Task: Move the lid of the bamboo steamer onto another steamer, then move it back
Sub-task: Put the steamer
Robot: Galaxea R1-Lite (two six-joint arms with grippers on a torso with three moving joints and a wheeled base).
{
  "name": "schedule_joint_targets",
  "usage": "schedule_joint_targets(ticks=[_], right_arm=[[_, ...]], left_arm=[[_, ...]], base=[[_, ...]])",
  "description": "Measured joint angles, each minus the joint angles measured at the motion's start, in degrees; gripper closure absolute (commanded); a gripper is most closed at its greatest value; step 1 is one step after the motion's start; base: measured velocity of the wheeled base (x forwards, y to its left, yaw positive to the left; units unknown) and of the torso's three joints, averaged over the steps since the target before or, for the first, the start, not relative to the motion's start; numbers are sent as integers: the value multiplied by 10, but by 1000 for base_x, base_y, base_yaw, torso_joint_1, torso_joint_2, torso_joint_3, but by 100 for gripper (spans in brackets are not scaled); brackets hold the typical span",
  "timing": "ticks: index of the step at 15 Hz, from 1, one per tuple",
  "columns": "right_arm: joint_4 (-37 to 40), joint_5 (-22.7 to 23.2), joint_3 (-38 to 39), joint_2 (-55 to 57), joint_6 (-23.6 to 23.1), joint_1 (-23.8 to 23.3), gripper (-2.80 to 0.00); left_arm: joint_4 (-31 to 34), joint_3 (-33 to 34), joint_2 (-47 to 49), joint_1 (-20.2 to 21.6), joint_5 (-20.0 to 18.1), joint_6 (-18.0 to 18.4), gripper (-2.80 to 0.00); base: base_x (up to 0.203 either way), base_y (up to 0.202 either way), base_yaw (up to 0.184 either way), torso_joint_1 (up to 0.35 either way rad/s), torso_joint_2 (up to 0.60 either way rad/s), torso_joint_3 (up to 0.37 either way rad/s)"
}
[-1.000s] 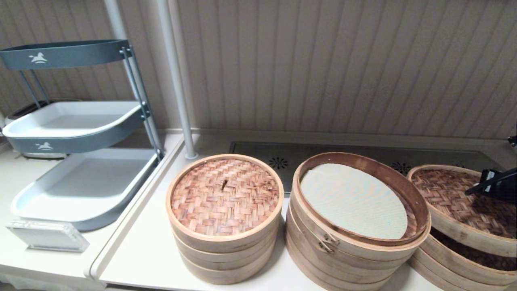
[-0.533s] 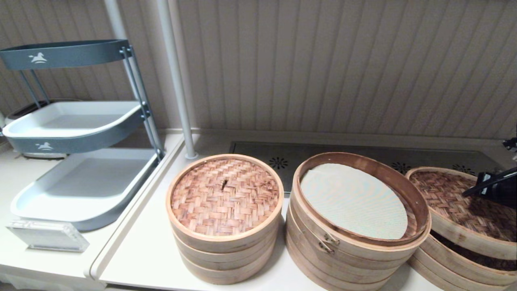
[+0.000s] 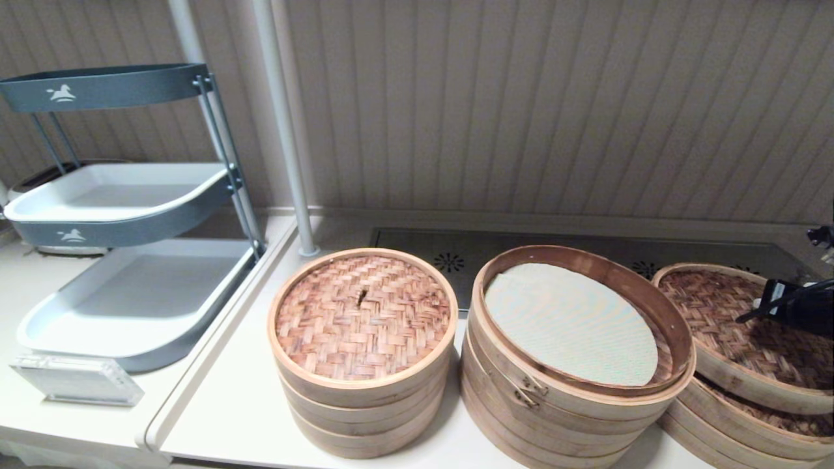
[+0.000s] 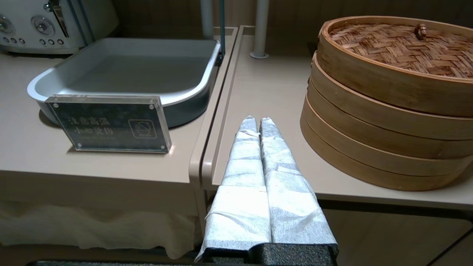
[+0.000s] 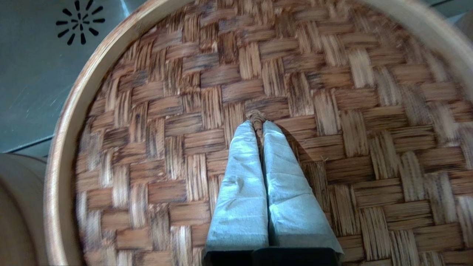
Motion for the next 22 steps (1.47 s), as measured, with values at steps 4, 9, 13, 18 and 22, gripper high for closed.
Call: schedule_joint_targets(ticks=[4,9,13,18,22], right_arm=[[-15,1,26,0,-2,-1,0],[-14,2,46,-17,-5,1,0],[-12,2,48,-27,-7,2,0],[-12,7,51,-33,-7,2,0],[-13,7,57,-39,-9,2,0]], left_arm=[[0,0,0,0,0,0,0],[0,0,0,0,0,0,0],[1,0,0,0,0,0,0],[0,0,0,0,0,0,0],[1,0,0,0,0,0,0]], base=[[0,0,0,0,0,0],[0,0,0,0,0,0],[0,0,0,0,0,0],[0,0,0,0,0,0],[0,0,0,0,0,0]])
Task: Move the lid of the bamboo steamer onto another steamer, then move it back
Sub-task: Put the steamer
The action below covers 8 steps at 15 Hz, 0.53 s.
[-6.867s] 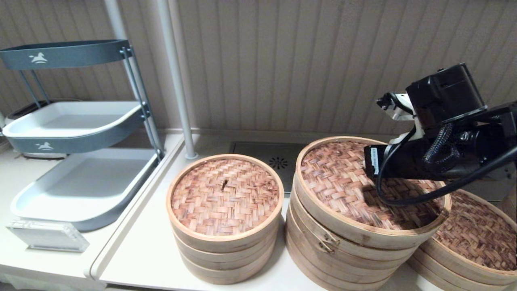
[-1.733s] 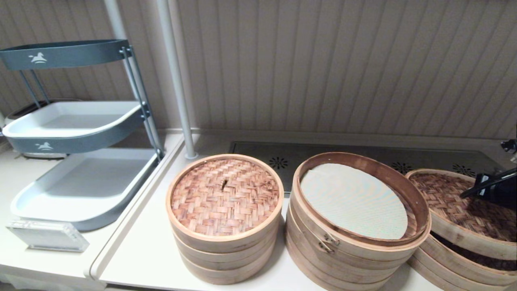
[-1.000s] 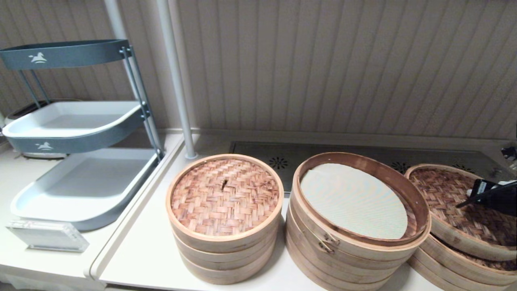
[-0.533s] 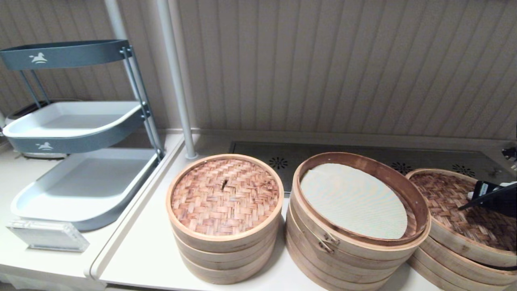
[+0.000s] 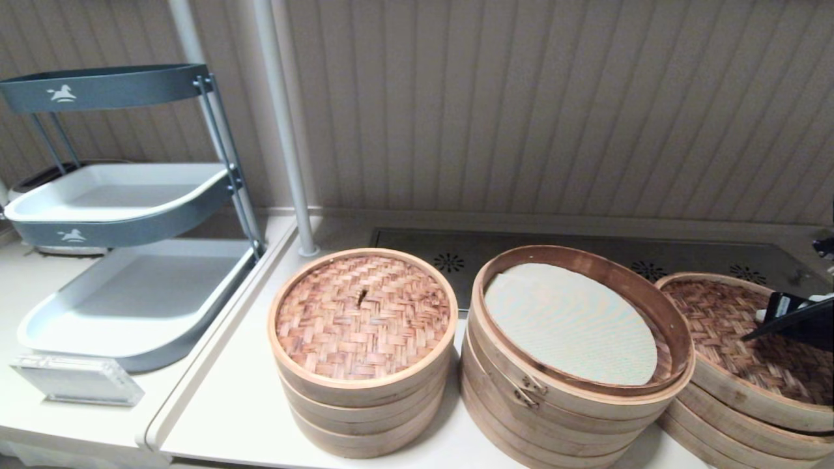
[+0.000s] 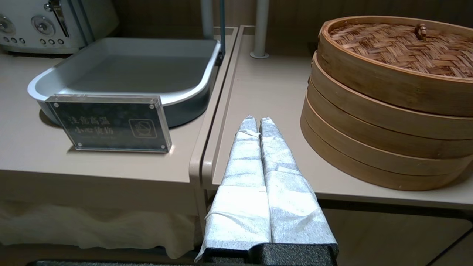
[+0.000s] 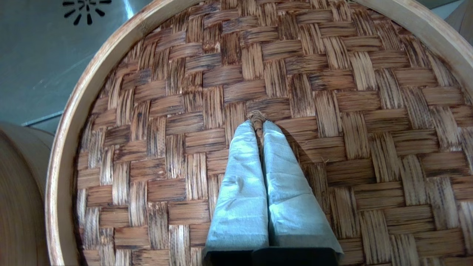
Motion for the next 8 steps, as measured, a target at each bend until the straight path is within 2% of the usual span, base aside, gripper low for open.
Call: schedule_joint_targets(ticks=[8], right_arm=[[-1,0,0,0,-9,2,0]], left_arm=[[-1,0,0,0,0,0,0]], base=[[0,0,0,0,0,0]])
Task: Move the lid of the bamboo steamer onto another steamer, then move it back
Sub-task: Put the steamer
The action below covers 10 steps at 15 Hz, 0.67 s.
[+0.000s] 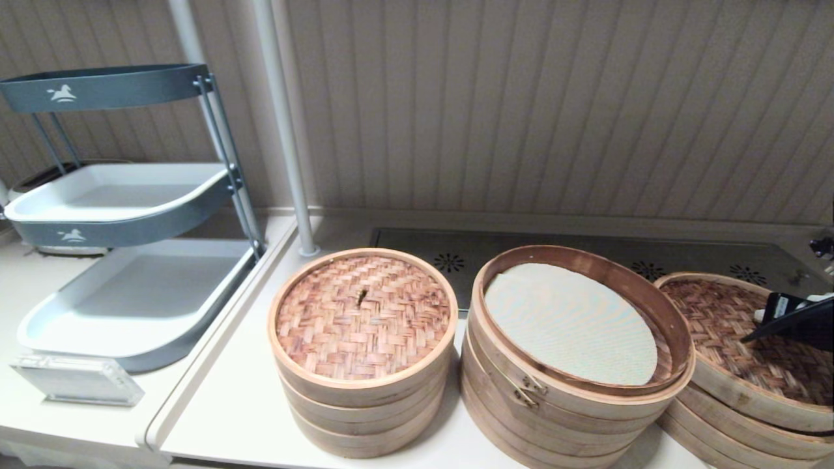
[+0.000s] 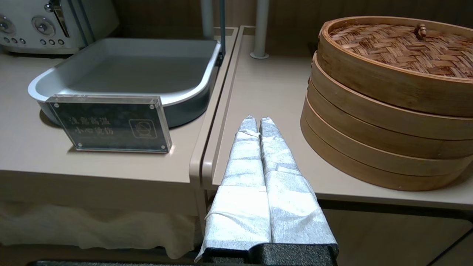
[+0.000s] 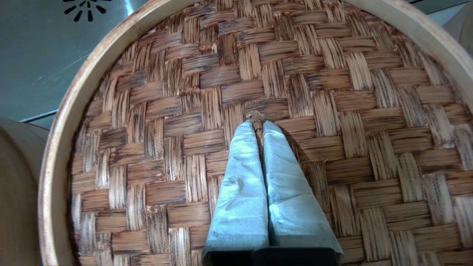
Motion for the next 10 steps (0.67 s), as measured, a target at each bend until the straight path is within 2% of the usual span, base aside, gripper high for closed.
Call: schedule_joint_targets(ticks=[10], right_arm=[[0,0,8,-1,-9,-2,0]], left_arm=[[0,0,0,0,0,0,0]], base=[[0,0,0,0,0,0]])
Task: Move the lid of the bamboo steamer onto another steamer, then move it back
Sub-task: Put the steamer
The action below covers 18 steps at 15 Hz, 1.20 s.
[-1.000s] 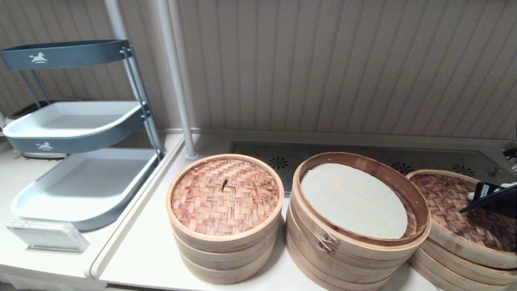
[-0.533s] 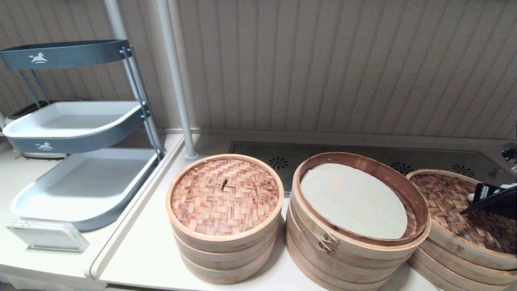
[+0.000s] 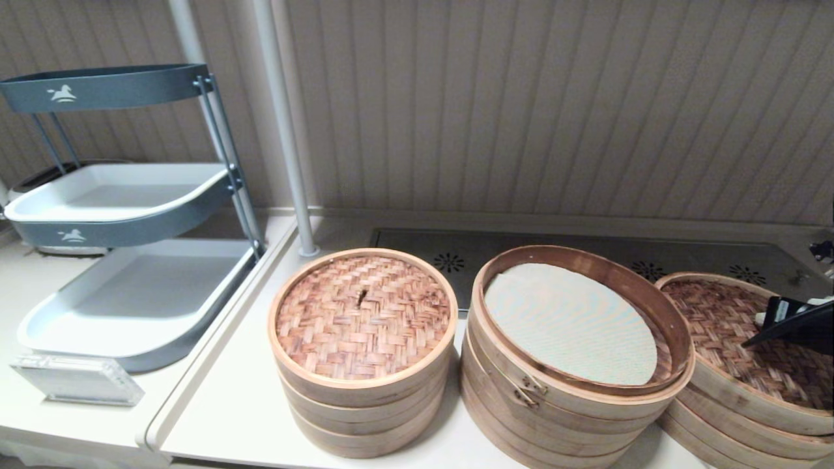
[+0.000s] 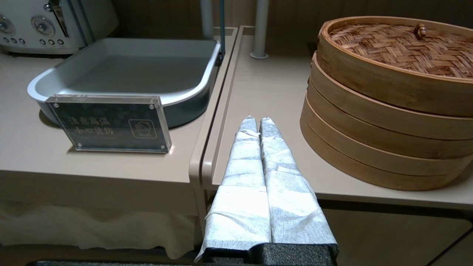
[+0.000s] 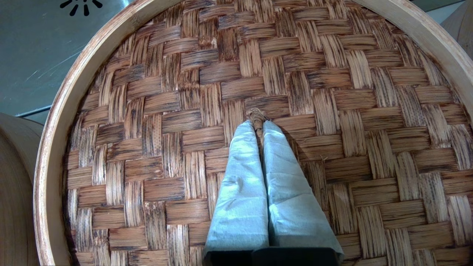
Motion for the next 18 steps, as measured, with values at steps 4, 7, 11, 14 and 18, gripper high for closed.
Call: schedule_joint_targets(ticks=[4,7,11,14,18], right_arm=[[2,0,-2,-3,-2,0,0],[1,0,-1,-4,-2,0,0],[1,2,-1,-4,-10,-4,0],[1,10,0,-4,-13,-13,0],[-1,14,6,-6,-14,-19,0]], left_arm=[[0,0,0,0,0,0,0],[0,0,0,0,0,0,0],[0,0,0,0,0,0,0],[0,0,0,0,0,0,0],[0,0,0,0,0,0,0]], base=[[0,0,0,0,0,0],[0,0,0,0,0,0],[0,0,0,0,0,0],[0,0,0,0,0,0],[0,0,0,0,0,0]])
